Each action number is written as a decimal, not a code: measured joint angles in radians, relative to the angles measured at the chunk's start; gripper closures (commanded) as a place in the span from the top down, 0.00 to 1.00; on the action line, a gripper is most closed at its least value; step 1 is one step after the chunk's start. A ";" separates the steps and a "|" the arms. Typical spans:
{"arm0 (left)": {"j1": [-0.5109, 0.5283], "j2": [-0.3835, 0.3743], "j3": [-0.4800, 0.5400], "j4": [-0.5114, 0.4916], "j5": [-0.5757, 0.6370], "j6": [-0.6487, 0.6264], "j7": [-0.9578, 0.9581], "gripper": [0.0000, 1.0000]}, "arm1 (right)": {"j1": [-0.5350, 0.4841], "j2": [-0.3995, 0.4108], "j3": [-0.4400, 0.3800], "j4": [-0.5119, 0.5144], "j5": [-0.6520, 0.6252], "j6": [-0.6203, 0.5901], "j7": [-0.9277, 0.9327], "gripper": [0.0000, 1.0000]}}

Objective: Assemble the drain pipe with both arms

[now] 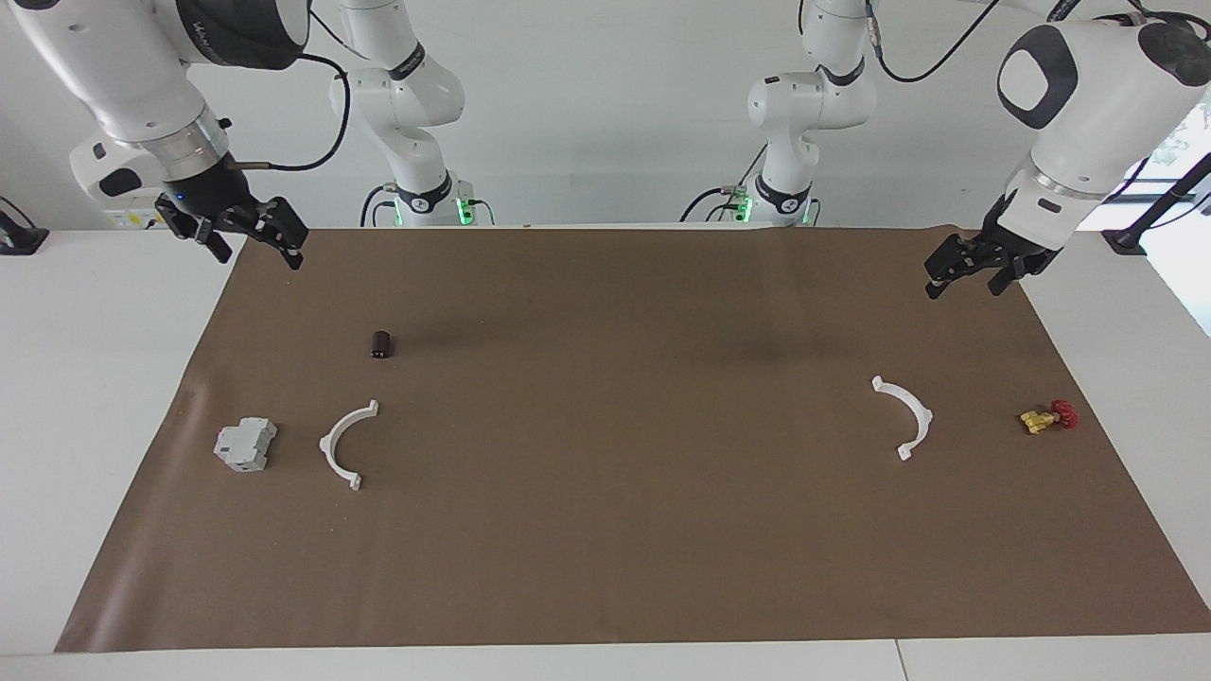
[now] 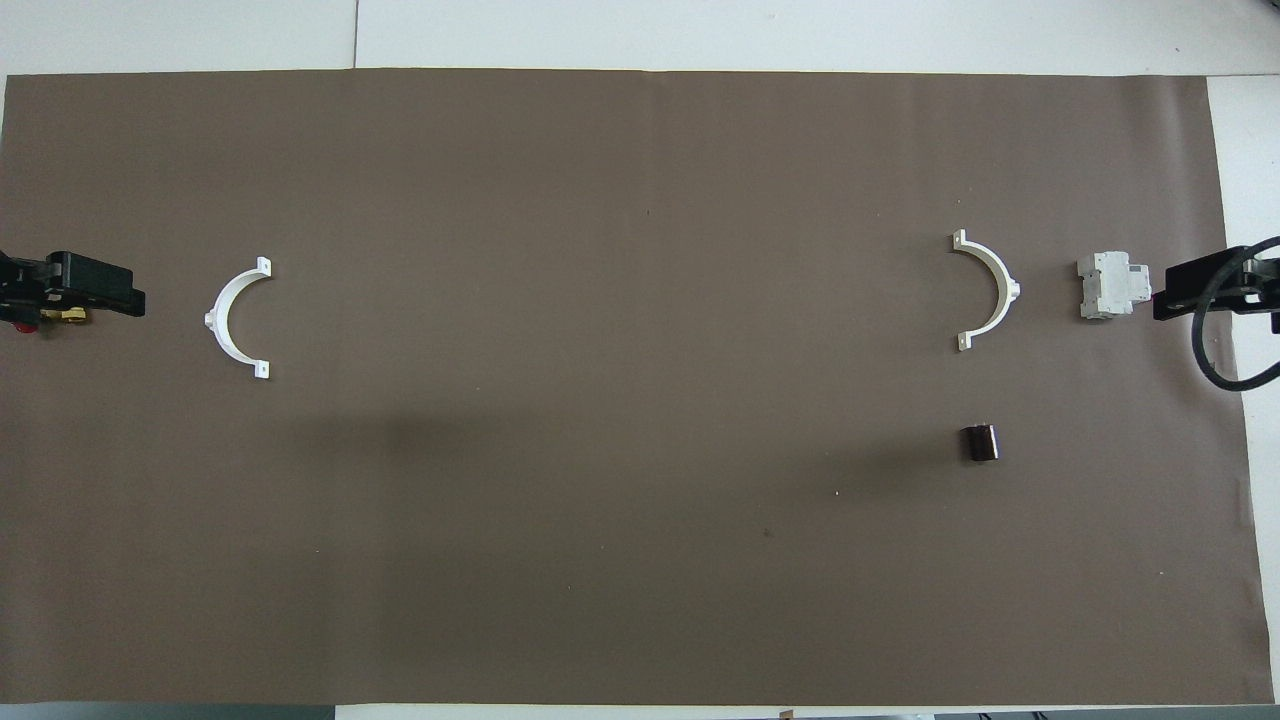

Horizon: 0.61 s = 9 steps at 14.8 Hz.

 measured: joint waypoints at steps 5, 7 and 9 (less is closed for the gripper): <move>0.000 0.000 0.000 0.000 0.000 0.000 0.000 1.00 | 0.001 0.000 0.000 -0.007 0.000 0.000 0.000 1.00; 0.000 0.000 0.000 0.000 0.000 0.000 0.000 1.00 | 0.001 -0.004 0.001 -0.029 0.001 0.015 0.000 1.00; 0.000 0.000 0.000 0.000 0.000 0.000 0.000 1.00 | 0.002 -0.011 0.003 -0.070 0.002 0.087 -0.002 1.00</move>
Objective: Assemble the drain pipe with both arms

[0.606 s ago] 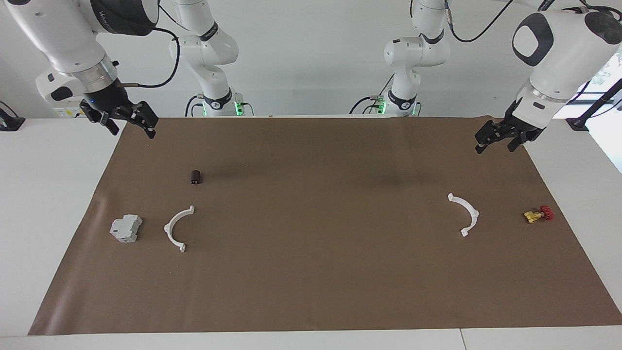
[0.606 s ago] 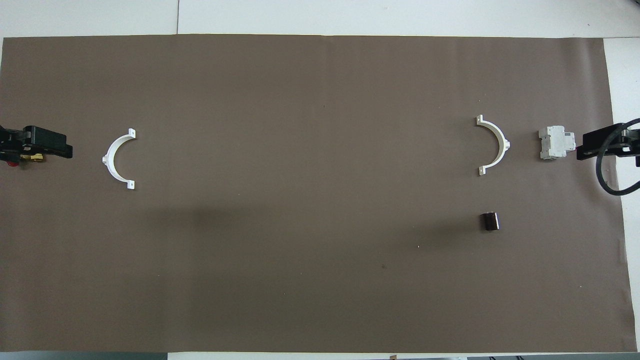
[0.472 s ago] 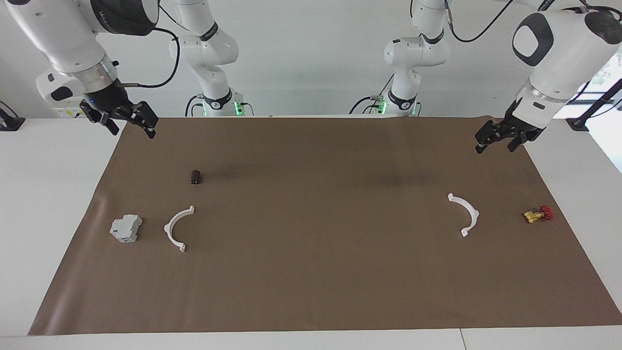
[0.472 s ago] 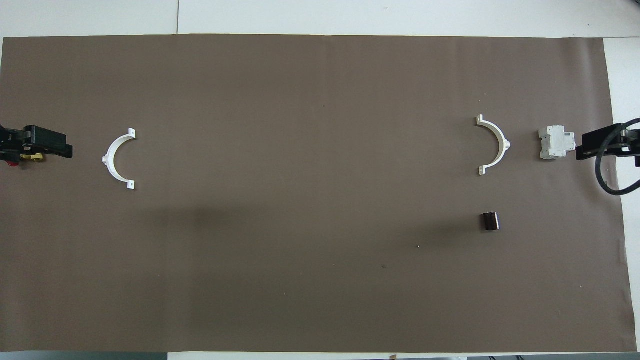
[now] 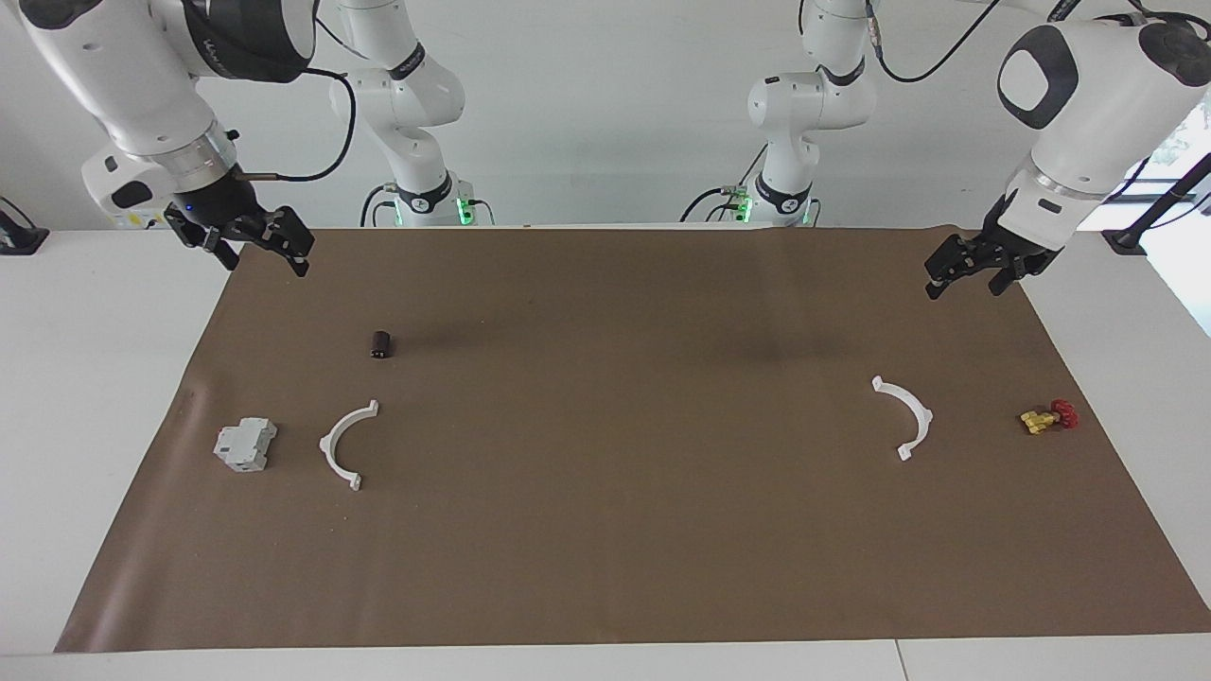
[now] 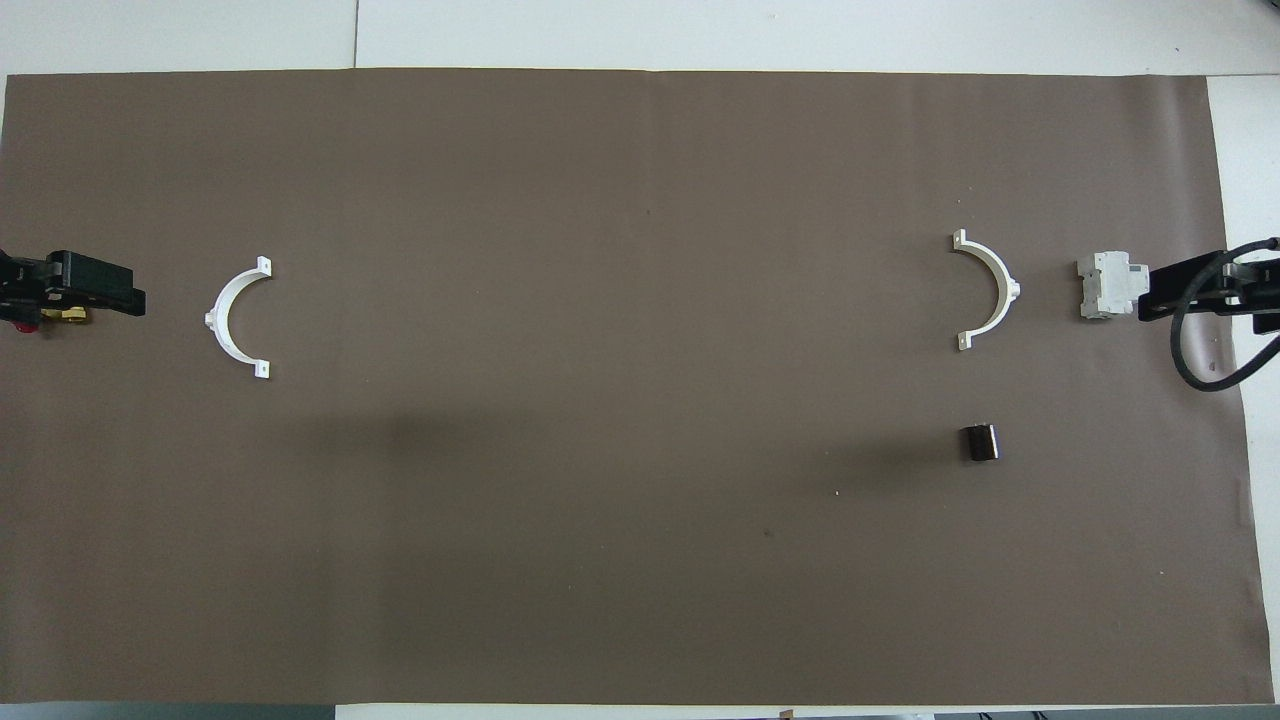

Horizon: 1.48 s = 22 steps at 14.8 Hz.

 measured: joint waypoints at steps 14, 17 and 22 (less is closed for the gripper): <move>0.000 0.000 0.000 0.000 0.000 0.000 0.000 1.00 | -0.039 0.293 0.056 -0.190 0.014 0.602 -0.208 0.93; 0.000 0.000 0.000 0.000 0.000 0.000 0.000 1.00 | -0.047 0.343 0.056 -0.210 0.068 0.631 -0.243 0.90; 0.000 0.000 0.000 0.000 0.000 0.000 0.000 1.00 | -0.083 0.397 0.054 -0.233 0.073 0.692 -0.307 0.76</move>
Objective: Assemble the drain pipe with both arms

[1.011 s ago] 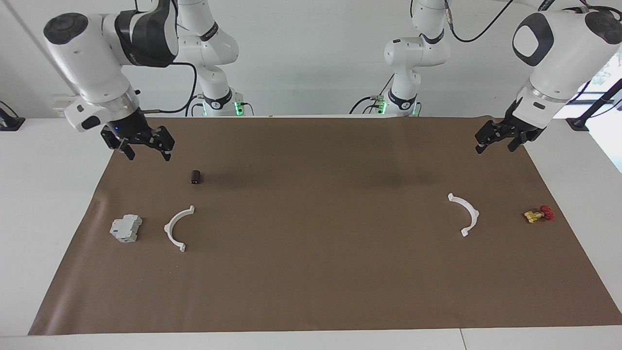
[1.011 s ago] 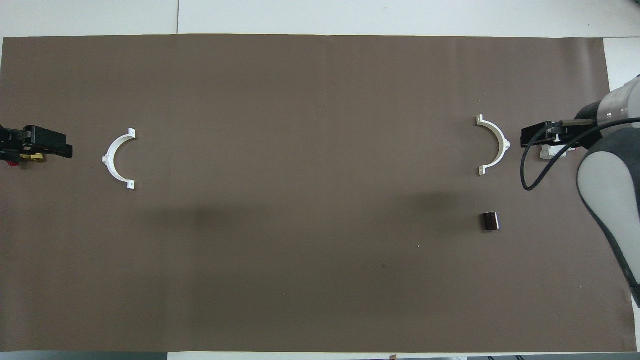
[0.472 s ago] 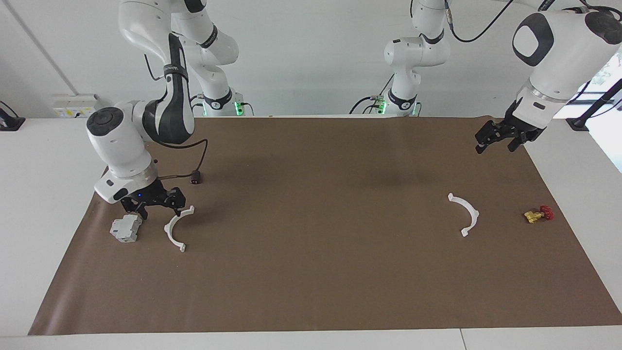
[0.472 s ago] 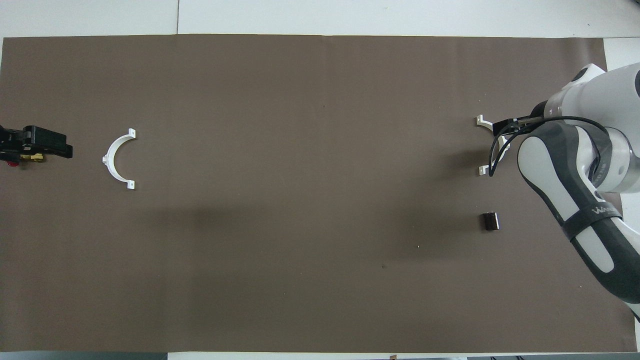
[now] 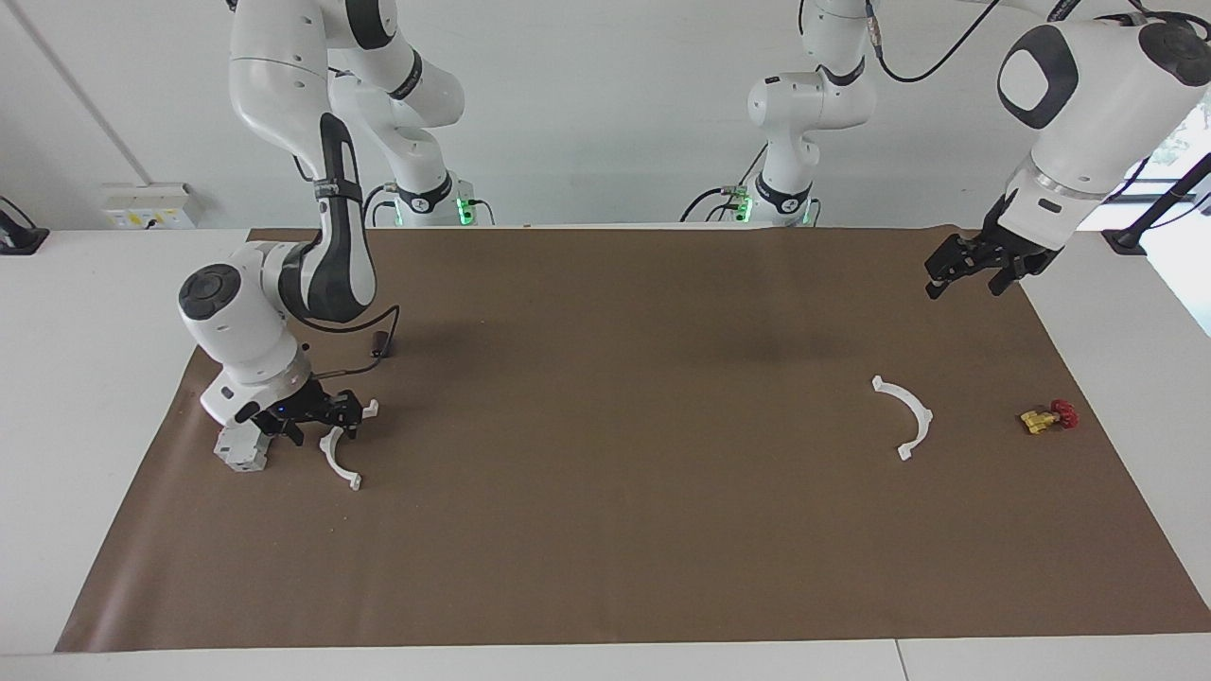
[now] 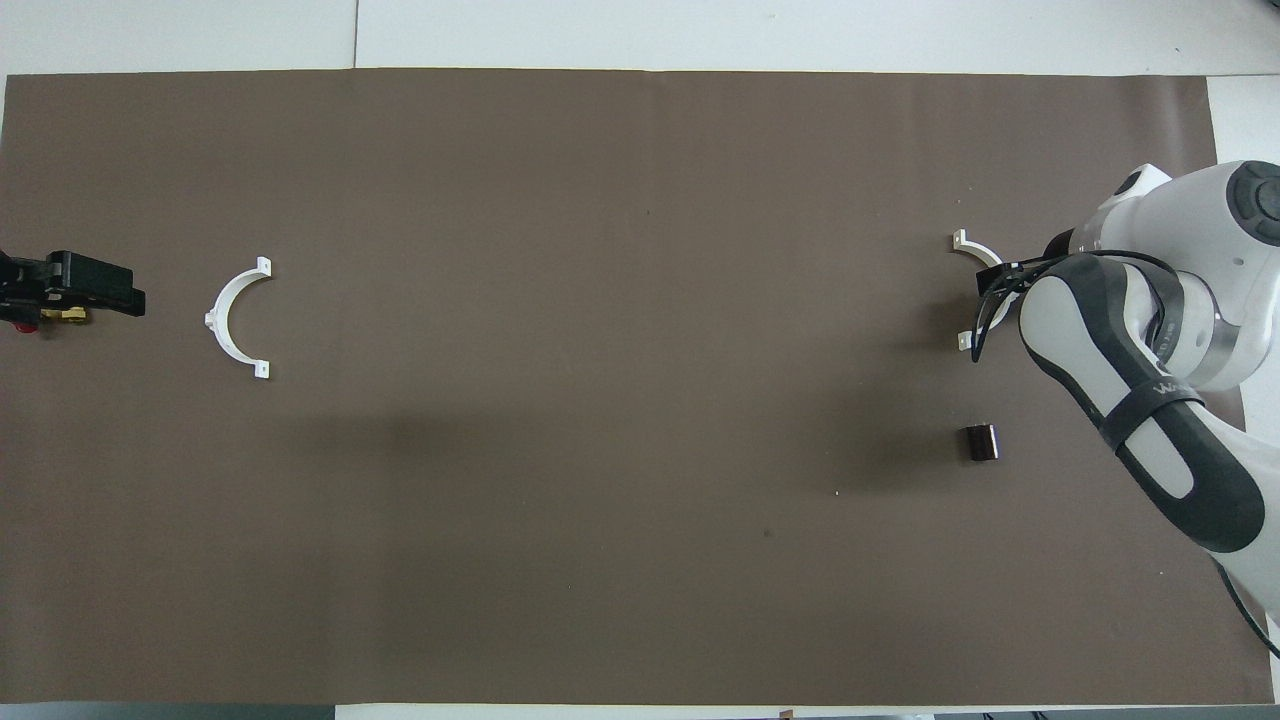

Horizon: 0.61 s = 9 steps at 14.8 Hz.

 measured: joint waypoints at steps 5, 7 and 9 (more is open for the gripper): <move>0.000 0.000 0.000 0.000 0.000 0.000 0.000 1.00 | 0.000 0.010 0.002 -0.015 0.000 0.019 -0.010 0.57; 0.000 0.000 0.000 0.000 0.000 0.000 0.000 1.00 | 0.000 0.011 0.002 -0.019 0.000 0.029 -0.011 0.57; 0.000 0.000 0.000 0.000 0.000 0.000 0.000 1.00 | 0.000 0.013 0.002 -0.020 0.000 0.036 -0.011 0.57</move>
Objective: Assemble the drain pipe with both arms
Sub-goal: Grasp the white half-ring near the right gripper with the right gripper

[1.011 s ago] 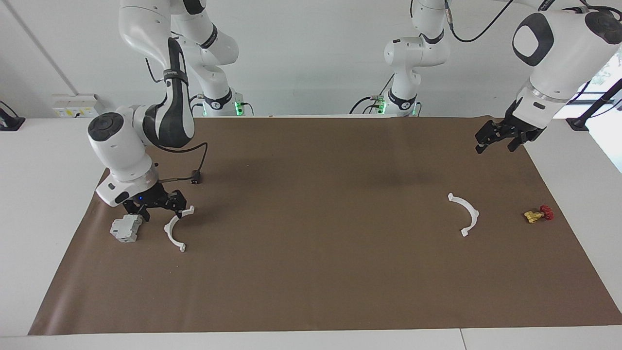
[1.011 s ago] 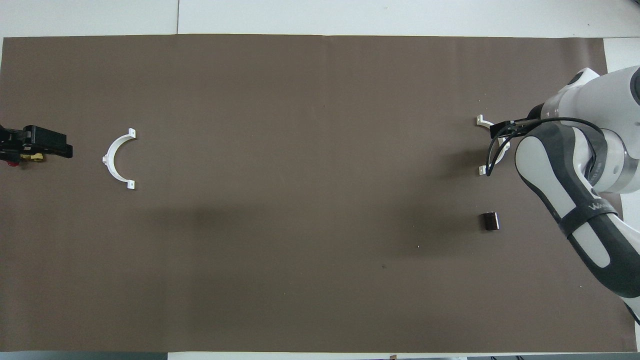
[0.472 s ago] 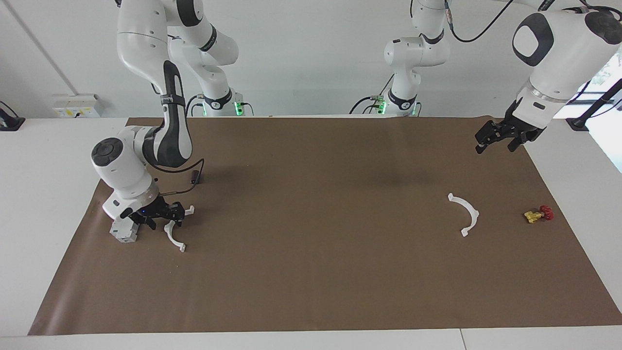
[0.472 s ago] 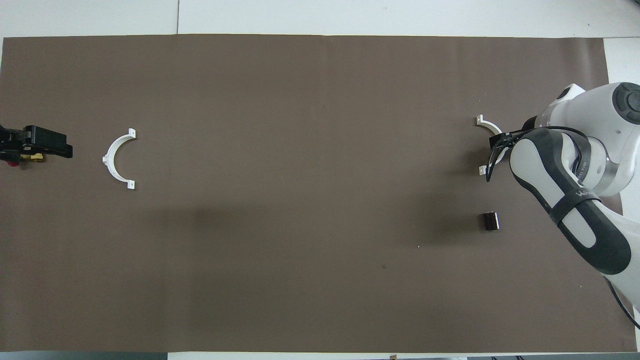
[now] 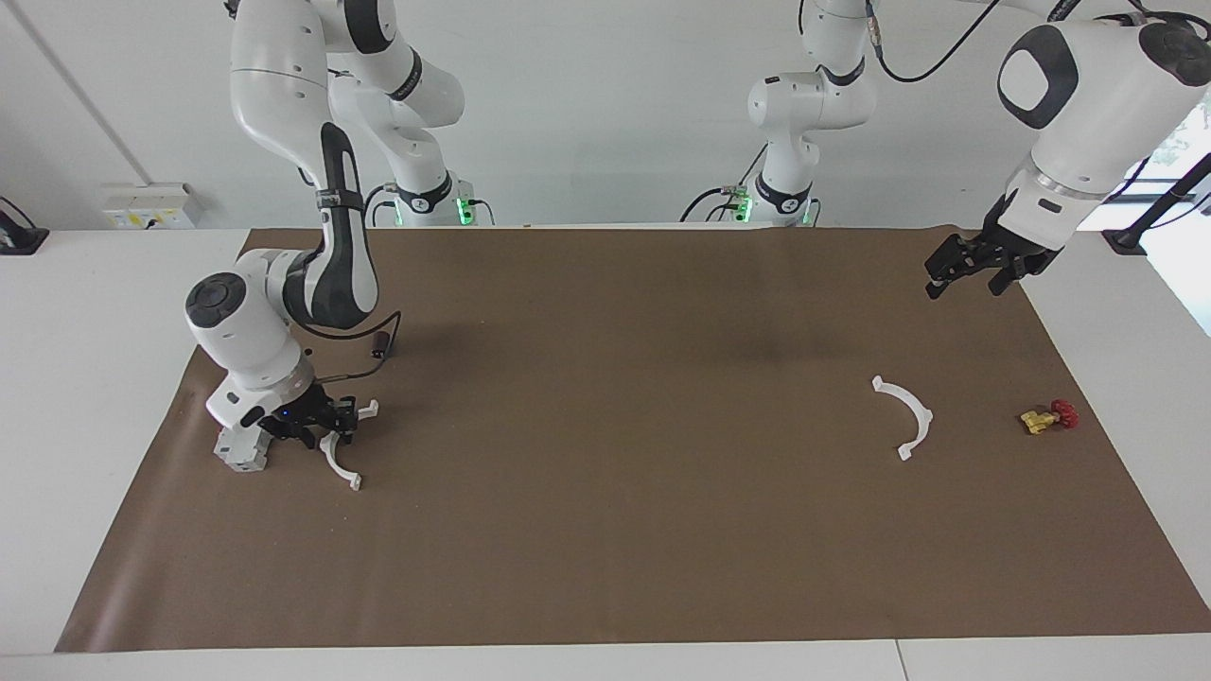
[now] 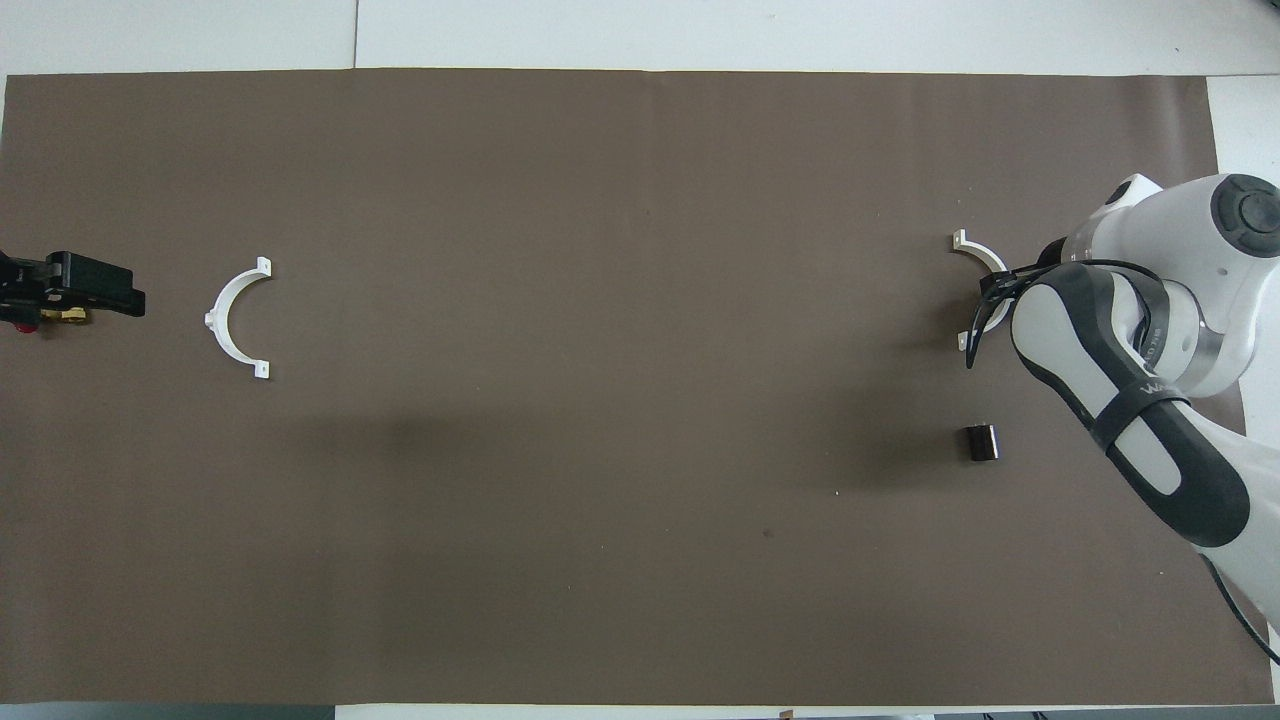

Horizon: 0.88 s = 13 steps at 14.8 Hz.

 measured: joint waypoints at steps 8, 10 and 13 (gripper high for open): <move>0.000 0.000 0.000 0.000 0.000 0.000 0.000 1.00 | 0.000 0.009 -0.001 0.000 0.000 0.027 -0.001 0.15; 0.000 0.000 0.000 0.000 0.000 0.000 0.000 1.00 | 0.000 0.009 -0.001 0.000 0.000 0.027 -0.001 0.05; 0.000 0.000 0.000 0.000 0.000 0.000 0.000 1.00 | 0.000 0.009 -0.001 0.006 -0.010 0.027 -0.001 0.00</move>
